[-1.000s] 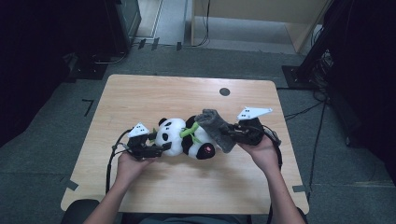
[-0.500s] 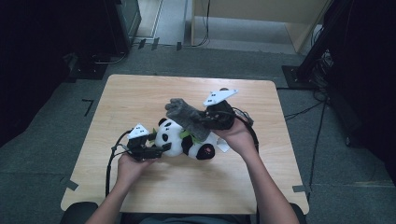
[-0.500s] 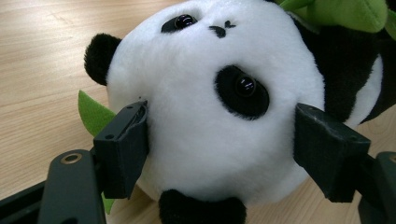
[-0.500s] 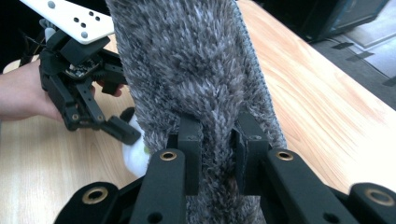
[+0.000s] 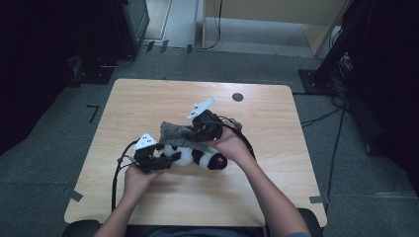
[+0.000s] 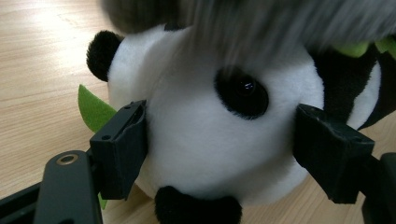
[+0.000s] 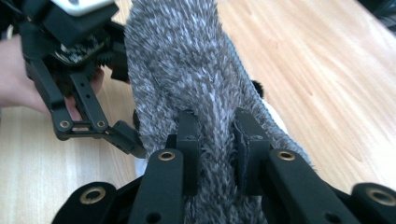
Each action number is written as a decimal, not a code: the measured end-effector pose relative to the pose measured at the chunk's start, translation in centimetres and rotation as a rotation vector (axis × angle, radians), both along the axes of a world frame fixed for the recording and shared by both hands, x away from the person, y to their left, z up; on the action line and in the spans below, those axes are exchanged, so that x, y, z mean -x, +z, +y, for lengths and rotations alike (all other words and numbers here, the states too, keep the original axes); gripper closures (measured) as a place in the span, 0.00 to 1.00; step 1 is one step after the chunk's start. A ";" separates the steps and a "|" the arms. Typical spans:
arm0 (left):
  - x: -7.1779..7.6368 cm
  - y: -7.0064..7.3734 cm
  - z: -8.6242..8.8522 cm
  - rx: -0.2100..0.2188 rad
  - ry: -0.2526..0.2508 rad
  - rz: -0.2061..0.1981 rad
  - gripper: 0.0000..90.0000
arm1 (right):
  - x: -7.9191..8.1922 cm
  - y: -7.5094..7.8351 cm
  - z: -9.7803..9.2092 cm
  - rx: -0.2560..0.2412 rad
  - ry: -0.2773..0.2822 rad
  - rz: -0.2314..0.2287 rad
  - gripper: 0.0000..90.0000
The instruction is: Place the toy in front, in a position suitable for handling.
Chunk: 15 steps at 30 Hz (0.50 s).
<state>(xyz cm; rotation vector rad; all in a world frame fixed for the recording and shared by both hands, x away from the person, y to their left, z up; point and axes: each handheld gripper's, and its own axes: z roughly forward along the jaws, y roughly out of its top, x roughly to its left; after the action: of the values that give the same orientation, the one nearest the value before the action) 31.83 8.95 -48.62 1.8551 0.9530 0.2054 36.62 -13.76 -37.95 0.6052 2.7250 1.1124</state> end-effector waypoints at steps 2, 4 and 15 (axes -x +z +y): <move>0.0 -0.1 0.1 0.004 0.002 0.000 0.24 | 0.0 -0.4 0.4 0.016 0.016 0.002 0.77; 0.0 -0.1 0.1 0.012 0.005 0.000 0.24 | 0.1 -0.6 0.7 0.026 0.040 -0.008 0.69; 0.0 -0.2 0.0 0.017 0.013 -0.001 0.25 | -0.2 -1.0 1.0 0.032 0.033 0.005 0.82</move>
<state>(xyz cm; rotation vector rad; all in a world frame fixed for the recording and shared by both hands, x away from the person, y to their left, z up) 31.84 8.99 -48.80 1.8341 0.9634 0.2050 36.82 -12.77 -38.98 0.5614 2.7607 1.0733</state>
